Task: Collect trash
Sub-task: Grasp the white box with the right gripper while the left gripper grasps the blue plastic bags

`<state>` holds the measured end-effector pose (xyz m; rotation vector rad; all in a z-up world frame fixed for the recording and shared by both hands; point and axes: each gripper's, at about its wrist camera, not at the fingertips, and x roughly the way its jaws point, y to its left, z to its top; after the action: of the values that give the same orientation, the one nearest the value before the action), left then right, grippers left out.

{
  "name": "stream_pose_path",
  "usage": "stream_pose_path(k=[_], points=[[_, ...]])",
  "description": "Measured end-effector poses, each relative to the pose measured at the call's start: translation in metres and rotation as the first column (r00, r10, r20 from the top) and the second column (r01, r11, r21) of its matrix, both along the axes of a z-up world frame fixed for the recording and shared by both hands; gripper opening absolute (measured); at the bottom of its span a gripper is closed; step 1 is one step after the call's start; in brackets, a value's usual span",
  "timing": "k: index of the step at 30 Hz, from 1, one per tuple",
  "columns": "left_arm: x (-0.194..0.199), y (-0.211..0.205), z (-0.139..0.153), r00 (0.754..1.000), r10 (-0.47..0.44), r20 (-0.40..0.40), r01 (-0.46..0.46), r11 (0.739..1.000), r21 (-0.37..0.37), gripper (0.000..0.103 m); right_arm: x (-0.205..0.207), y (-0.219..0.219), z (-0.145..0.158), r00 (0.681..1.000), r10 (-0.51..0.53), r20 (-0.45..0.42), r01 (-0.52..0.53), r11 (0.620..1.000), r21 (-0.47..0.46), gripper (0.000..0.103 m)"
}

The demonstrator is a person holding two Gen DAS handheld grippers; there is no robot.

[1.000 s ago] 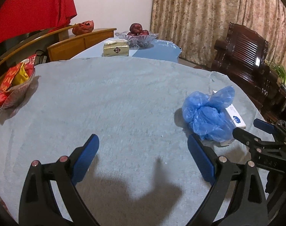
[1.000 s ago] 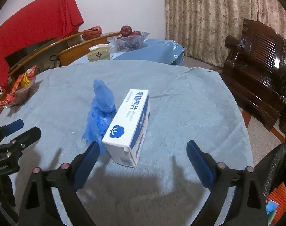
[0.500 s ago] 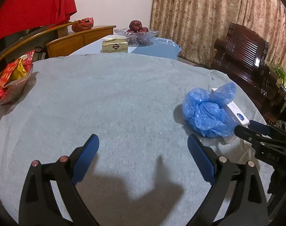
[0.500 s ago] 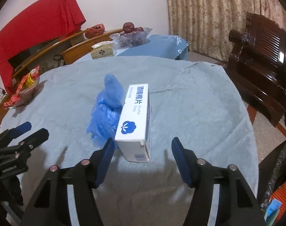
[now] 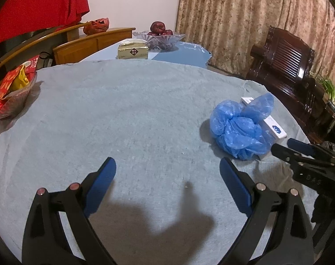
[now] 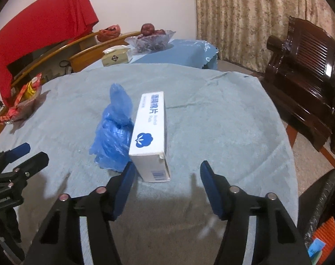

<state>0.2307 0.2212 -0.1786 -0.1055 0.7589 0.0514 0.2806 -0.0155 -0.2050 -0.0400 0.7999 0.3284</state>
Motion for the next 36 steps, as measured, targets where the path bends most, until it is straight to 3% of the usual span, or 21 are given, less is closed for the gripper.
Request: stream_pose_path(k=[2,4,8,15,24,26,27,28,36], points=[[0.000,-0.001,0.000,1.000,-0.002,0.001,0.002,1.000,0.000,0.092,0.004,0.001,-0.003,1.000,0.005,-0.014,-0.005,1.000,0.009,0.048],[0.002,-0.002,-0.001,1.000,-0.004,-0.001,0.004,1.000,0.001,0.092,0.007,0.002,-0.005,1.000,0.017,-0.023,-0.016,1.000,0.016,0.029],[0.003,-0.004,-0.001,1.000,-0.005,-0.001,0.005,1.000,0.001,0.092,0.003,0.002,-0.003,0.999,0.043,-0.006,-0.043,0.999,0.020,0.030],[0.003,-0.014,-0.004,1.000,-0.019,-0.008,0.019,1.000,-0.001,0.092,-0.005,-0.017,-0.002,1.000,-0.012,-0.014,0.013,1.000,0.008,0.030],[0.004,-0.021,-0.004,1.000,-0.029,-0.008,0.029,1.000,-0.006,0.092,0.014,-0.014,-0.009,0.999,-0.024,-0.031,0.025,0.999,0.032,0.043],[0.005,-0.023,-0.004,0.999,-0.032,-0.009,0.032,0.999,-0.004,0.092,0.017,-0.013,-0.011,0.999,-0.021,-0.036,0.022,0.999,0.035,0.042],[0.006,-0.023,-0.005,0.999,-0.033,-0.010,0.033,0.999,-0.004,0.092,0.019,-0.013,-0.011,0.999,-0.019,-0.039,0.020,0.999,0.034,0.033],[0.006,-0.024,-0.005,0.999,-0.034,-0.010,0.034,0.999,-0.004,0.092,0.019,-0.014,-0.012,0.999,-0.017,-0.038,0.018,0.999,0.033,0.032],[0.017,-0.038,-0.007,0.998,-0.064,-0.005,0.064,0.998,-0.017,0.092,0.017,-0.042,-0.005,0.994,-0.111,-0.010,0.111,0.993,0.036,0.030]])
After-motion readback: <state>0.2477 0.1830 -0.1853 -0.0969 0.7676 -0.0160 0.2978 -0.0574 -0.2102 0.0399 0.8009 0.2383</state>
